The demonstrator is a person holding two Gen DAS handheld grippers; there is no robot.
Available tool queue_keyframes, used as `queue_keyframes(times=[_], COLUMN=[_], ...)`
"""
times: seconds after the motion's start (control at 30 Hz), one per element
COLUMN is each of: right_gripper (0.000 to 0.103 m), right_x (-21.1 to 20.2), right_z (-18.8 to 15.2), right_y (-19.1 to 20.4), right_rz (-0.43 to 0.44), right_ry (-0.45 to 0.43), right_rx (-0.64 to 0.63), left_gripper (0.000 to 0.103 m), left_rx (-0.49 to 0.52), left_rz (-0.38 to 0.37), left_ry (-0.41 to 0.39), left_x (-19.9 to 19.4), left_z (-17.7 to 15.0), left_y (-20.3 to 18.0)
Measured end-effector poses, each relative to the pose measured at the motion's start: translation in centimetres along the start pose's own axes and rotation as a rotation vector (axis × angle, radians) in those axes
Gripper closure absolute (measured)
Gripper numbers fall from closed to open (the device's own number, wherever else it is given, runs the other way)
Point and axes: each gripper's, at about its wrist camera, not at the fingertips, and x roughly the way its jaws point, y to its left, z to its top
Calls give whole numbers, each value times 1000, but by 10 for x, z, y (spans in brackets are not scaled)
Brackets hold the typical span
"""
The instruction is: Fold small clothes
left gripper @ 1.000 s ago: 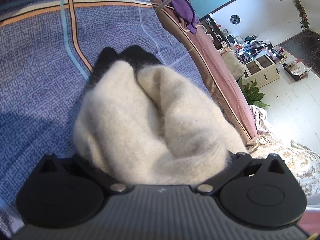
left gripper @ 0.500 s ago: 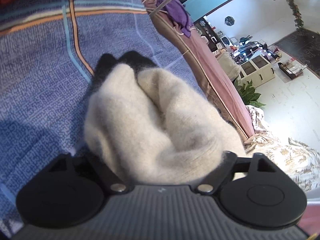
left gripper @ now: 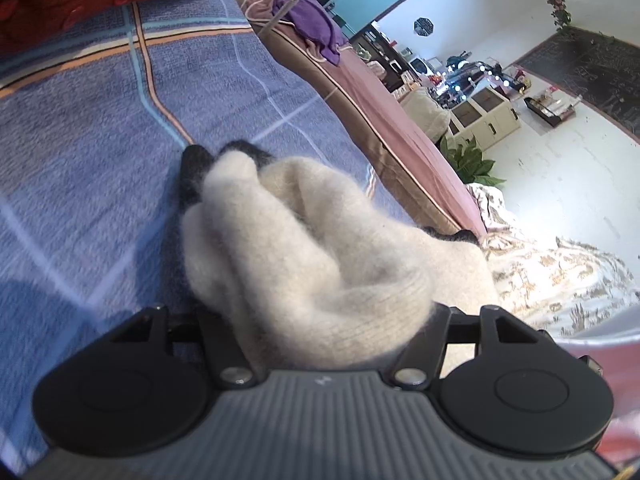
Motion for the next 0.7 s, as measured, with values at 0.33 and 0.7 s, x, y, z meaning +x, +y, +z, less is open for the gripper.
queue_keyframes(times=[0.33,0.7], right_gripper=[0,0], right_x=[-40,-144], right_z=[-30,-20], right_y=[-8,12], right_rz=[-7,-42], right_ry=[-80,-304], right_rx=[15,-96], left_gripper=[48,49], left_rx=[115,333], left_rz=[-4,-192], left_ry=[36,41], left_x=[-52,-93], left_z=[-56,-101], left_y=[-30,-164])
